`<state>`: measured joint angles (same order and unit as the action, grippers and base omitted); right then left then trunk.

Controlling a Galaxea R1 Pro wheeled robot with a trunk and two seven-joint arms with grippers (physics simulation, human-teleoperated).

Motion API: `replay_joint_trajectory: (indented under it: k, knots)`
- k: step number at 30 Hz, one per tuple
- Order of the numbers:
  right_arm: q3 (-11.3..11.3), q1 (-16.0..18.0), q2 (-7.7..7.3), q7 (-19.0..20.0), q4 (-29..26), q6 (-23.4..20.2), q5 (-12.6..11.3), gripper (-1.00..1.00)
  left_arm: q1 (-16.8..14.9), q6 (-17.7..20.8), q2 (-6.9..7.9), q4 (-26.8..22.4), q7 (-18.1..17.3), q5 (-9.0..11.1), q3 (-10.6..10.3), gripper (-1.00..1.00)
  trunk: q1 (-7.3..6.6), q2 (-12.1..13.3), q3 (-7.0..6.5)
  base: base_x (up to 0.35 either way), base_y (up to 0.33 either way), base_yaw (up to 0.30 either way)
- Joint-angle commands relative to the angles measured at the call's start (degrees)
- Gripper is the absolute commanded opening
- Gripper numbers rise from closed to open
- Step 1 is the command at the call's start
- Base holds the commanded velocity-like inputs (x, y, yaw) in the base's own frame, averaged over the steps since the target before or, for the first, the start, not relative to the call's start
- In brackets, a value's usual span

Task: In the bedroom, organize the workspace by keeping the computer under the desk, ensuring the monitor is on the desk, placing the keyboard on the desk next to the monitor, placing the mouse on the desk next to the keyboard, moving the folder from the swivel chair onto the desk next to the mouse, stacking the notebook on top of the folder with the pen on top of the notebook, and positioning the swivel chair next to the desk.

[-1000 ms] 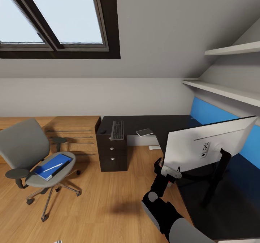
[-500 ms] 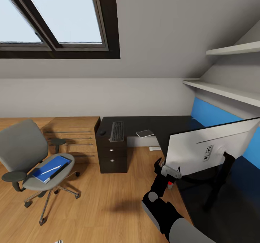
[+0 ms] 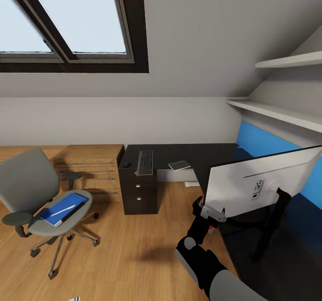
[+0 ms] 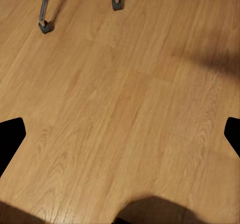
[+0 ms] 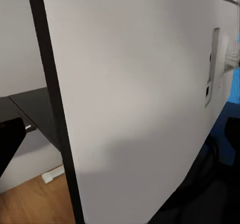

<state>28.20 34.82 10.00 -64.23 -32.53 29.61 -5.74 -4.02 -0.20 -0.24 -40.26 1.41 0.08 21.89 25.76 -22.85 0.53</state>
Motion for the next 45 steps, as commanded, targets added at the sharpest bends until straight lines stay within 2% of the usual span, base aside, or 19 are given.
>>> replay_joint_trajectory:
  k: [1,5,14,38,45]
  knots:
    - [0.23,0.07,0.0,-0.5,0.04,0.29,-0.39,1.0,-0.02,-0.01,-0.03,-0.02,0.08,0.01,0.08,1.0,0.03,-0.07,0.06,0.0,0.0,0.0]
    - [0.24,0.07,0.0,-2.95,0.01,0.19,-0.19,1.0,-0.03,-0.06,-0.03,0.16,0.08,0.01,0.0,1.0,0.03,-0.07,0.06,0.006,0.011,0.0]
    - [0.27,0.07,0.0,-3.09,0.01,0.18,-0.15,1.0,-0.03,-0.06,-0.03,0.19,0.06,0.01,-0.01,1.0,0.03,-0.07,0.06,0.089,0.172,0.0]
    - [-0.1,0.07,0.0,-3.43,-0.12,0.1,-0.28,1.0,-0.03,-0.06,-0.03,0.19,0.08,0.01,0.05,1.0,0.03,-0.07,0.06,0.099,0.006,0.0]
    - [-1.76,0.07,0.0,-3.45,-0.16,0.05,-0.32,1.0,-0.03,-0.06,-0.03,0.19,0.08,0.01,0.04,1.0,0.03,-0.07,0.06,0.071,0.0,0.0]
